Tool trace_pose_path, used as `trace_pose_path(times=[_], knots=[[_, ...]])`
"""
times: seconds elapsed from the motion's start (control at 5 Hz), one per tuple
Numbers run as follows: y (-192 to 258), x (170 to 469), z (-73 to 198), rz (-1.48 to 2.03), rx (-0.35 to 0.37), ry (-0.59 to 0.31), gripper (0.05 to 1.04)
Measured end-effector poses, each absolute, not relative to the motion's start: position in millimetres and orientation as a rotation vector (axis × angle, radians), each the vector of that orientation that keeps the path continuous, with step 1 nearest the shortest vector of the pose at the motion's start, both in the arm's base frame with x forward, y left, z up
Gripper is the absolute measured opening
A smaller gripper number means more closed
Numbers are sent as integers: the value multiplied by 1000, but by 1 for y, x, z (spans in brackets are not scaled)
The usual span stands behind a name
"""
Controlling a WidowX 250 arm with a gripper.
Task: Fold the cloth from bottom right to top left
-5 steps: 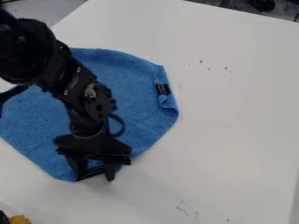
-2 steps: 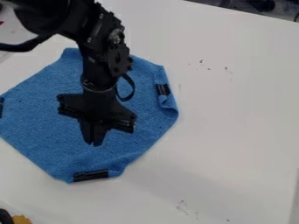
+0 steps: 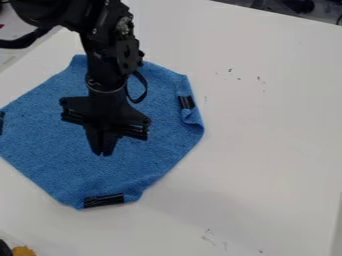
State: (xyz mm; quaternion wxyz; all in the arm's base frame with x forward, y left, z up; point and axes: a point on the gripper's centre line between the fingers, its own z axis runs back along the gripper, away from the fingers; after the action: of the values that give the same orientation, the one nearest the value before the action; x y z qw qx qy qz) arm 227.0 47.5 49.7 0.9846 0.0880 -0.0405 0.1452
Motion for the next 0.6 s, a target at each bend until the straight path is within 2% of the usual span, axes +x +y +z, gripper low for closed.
trace_pose_path(times=[0.2, 0.4, 0.6], knots=[[32, 213, 32, 325, 128, -108, 488], [16, 217, 24, 326, 57, -145, 800], [6, 219, 20, 305, 37, -151, 1005]])
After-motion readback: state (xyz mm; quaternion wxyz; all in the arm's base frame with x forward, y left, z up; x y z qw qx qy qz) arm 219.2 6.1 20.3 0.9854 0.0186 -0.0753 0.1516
